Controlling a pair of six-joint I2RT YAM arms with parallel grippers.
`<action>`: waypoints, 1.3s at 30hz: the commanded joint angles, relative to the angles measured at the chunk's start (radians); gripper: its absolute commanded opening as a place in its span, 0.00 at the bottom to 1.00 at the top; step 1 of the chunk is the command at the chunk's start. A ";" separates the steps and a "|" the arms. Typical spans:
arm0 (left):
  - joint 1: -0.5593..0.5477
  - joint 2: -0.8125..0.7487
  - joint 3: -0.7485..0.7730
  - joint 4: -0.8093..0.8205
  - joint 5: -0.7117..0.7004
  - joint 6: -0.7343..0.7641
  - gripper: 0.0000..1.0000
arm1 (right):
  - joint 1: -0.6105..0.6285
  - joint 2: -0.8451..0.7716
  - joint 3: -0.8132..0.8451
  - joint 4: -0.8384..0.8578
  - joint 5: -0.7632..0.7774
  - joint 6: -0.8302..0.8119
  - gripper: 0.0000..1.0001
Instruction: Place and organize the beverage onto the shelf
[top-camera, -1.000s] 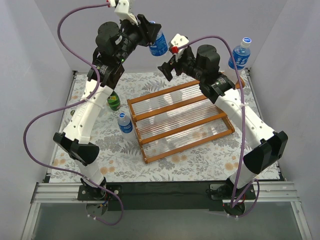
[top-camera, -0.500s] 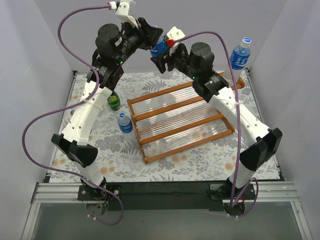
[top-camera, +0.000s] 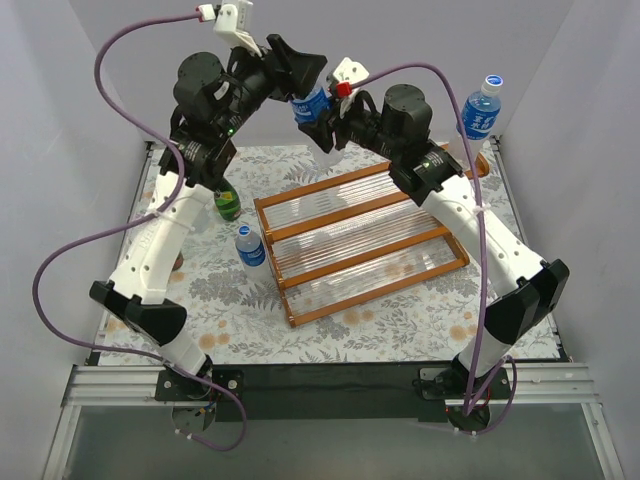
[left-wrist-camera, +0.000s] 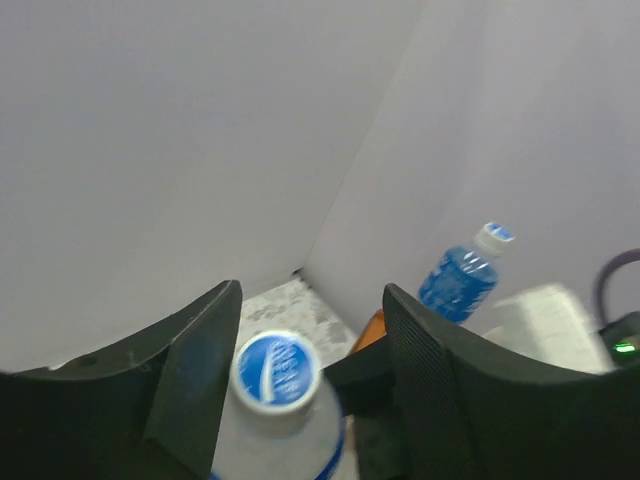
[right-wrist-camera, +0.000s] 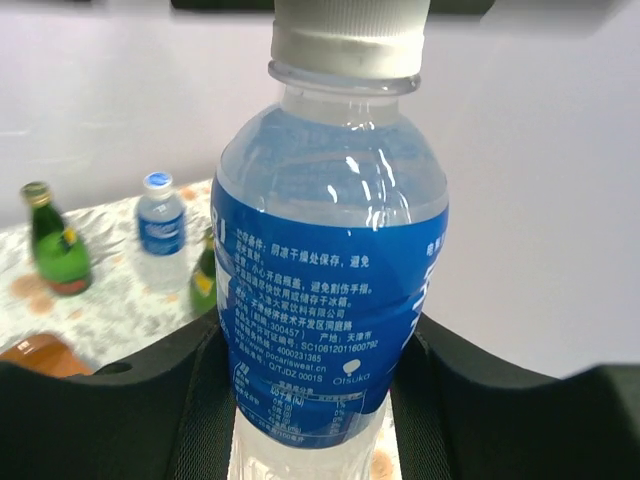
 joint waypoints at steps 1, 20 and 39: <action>-0.011 -0.128 0.031 0.131 0.062 -0.096 0.60 | 0.008 -0.089 0.003 0.050 -0.123 0.021 0.01; -0.010 -0.467 -0.306 0.085 -0.031 -0.024 0.75 | -0.104 -0.532 -0.409 0.120 -0.099 0.101 0.01; -0.010 -0.907 -0.713 -0.177 -0.284 -0.005 0.75 | -0.245 -0.687 -0.678 0.444 0.194 0.124 0.01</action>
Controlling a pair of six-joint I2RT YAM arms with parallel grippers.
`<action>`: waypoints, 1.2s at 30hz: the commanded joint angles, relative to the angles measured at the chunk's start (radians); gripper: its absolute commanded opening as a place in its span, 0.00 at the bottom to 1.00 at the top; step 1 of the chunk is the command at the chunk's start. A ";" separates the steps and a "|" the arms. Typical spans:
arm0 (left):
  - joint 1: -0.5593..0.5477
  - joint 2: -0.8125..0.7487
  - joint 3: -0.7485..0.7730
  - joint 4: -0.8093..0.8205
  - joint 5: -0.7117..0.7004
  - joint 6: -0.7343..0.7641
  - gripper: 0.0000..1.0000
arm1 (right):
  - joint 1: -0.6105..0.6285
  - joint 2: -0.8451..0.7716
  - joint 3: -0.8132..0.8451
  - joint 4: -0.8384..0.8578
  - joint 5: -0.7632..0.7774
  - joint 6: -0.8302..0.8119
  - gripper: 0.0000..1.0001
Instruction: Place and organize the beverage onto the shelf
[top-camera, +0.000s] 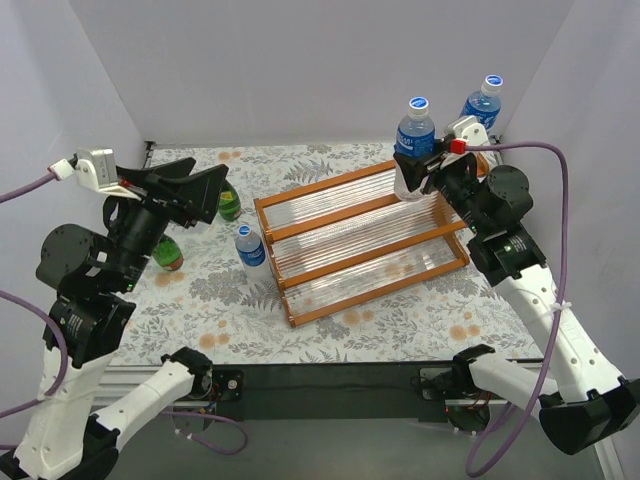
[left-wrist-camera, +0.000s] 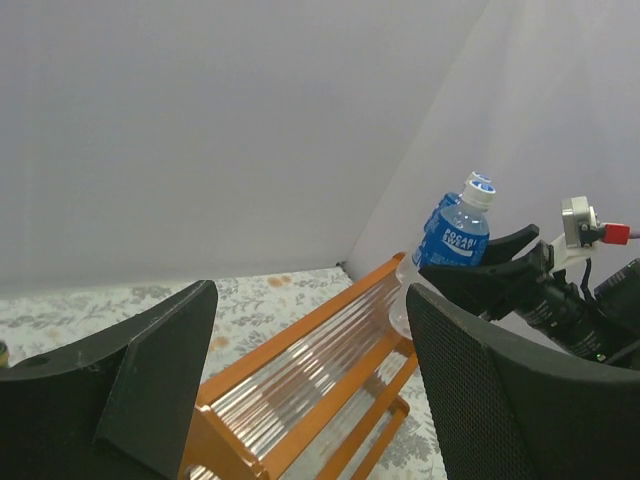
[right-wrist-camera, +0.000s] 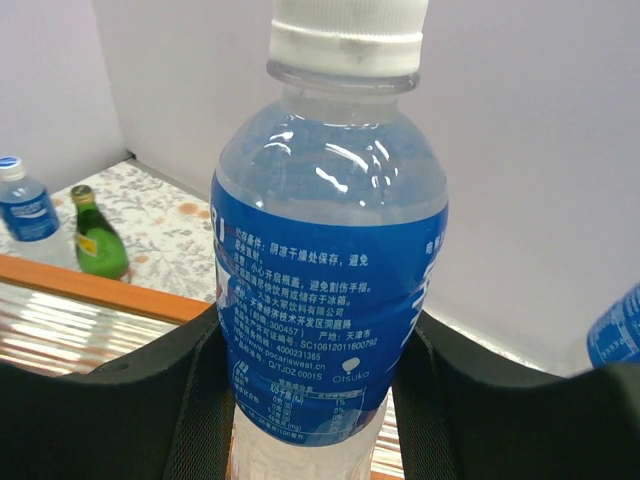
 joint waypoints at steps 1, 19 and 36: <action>-0.003 -0.077 -0.057 -0.113 -0.096 -0.008 0.75 | -0.024 -0.018 0.006 0.333 0.079 0.007 0.01; -0.003 -0.226 -0.168 -0.262 -0.176 -0.080 0.75 | -0.096 0.032 -0.113 0.565 0.113 -0.024 0.01; -0.003 -0.241 -0.194 -0.277 -0.183 -0.102 0.76 | -0.152 0.069 -0.136 0.621 0.142 0.025 0.01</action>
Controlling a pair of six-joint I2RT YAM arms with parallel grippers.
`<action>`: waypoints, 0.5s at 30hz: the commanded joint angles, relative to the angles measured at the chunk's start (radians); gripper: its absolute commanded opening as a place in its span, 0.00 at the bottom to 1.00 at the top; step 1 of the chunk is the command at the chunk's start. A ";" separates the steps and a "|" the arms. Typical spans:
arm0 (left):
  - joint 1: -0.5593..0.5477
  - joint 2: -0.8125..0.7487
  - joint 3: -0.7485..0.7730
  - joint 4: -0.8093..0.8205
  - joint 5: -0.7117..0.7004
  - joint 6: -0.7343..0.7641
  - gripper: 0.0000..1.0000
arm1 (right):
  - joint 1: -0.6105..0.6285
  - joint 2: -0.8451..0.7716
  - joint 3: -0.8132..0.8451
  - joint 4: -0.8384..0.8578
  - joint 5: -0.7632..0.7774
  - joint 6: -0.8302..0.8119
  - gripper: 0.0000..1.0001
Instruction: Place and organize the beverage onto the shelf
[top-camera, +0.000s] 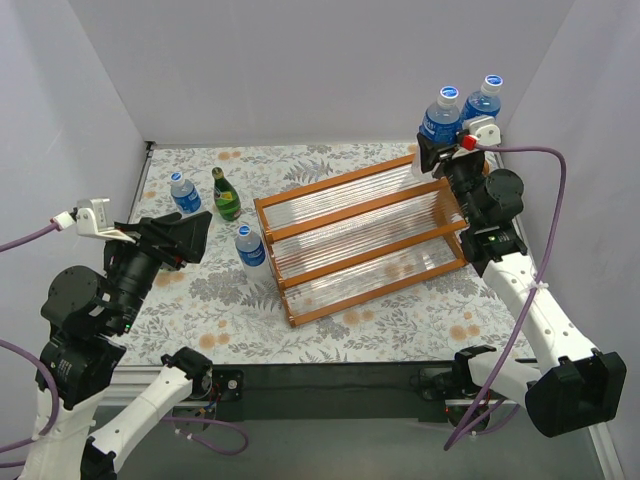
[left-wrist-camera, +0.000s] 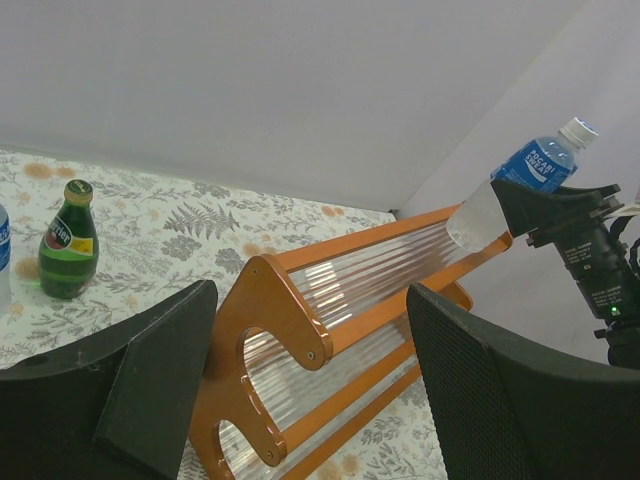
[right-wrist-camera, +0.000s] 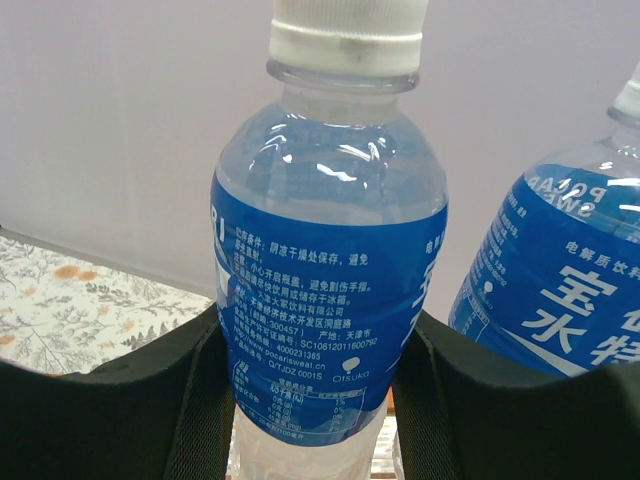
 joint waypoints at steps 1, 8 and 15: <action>-0.003 0.003 -0.011 -0.011 -0.012 -0.008 0.76 | -0.006 -0.028 0.031 0.230 0.021 0.021 0.01; -0.003 -0.009 -0.020 -0.017 -0.021 -0.016 0.76 | -0.007 -0.024 0.019 0.230 0.029 0.020 0.06; -0.003 -0.009 -0.023 -0.017 -0.015 -0.020 0.76 | -0.009 -0.034 0.008 0.228 0.041 0.026 0.43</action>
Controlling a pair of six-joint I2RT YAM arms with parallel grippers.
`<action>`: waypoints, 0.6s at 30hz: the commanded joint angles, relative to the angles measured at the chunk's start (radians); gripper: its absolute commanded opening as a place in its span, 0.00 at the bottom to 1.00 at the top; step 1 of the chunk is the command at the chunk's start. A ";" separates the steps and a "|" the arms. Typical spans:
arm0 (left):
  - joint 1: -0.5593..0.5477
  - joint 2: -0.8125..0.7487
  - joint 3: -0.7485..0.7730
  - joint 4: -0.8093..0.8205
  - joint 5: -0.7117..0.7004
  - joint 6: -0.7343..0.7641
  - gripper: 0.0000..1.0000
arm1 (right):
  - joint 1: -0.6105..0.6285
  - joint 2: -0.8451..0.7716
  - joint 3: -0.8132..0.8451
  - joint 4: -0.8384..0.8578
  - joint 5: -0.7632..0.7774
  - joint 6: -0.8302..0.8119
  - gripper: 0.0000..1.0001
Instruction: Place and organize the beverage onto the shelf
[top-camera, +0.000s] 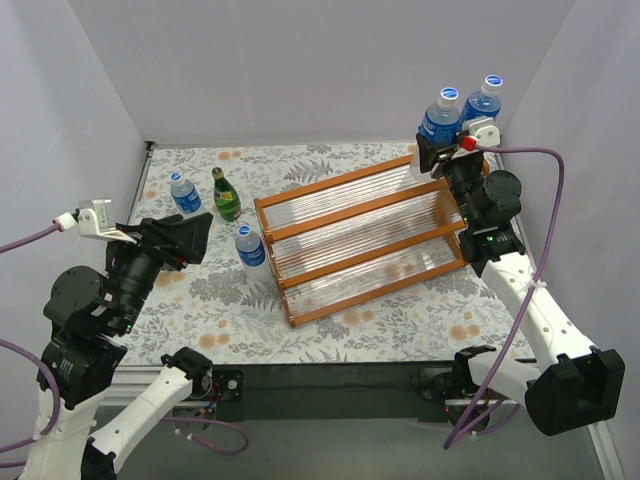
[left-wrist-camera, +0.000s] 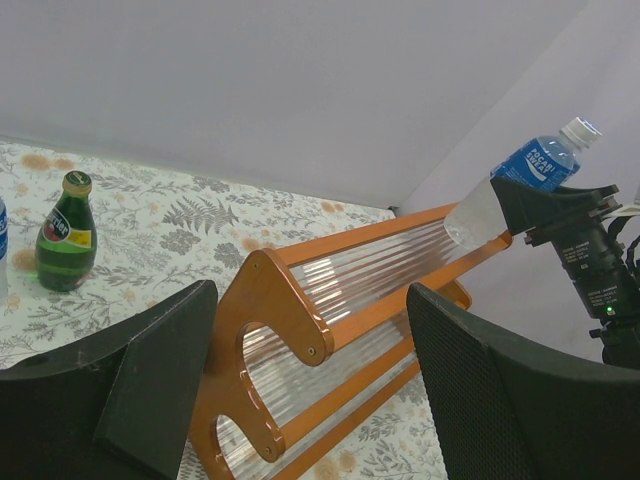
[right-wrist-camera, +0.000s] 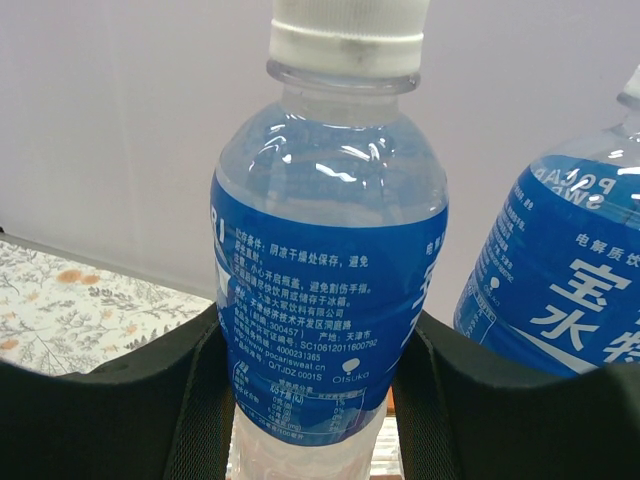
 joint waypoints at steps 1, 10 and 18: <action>-0.003 -0.003 -0.010 -0.013 -0.012 -0.006 0.76 | -0.006 -0.041 0.022 0.198 0.033 0.009 0.46; -0.003 -0.018 -0.009 -0.018 -0.026 -0.014 0.75 | -0.007 -0.041 0.022 0.197 0.030 0.007 0.64; -0.003 -0.015 -0.009 -0.016 -0.017 -0.020 0.76 | -0.009 -0.044 0.025 0.189 0.016 0.000 0.76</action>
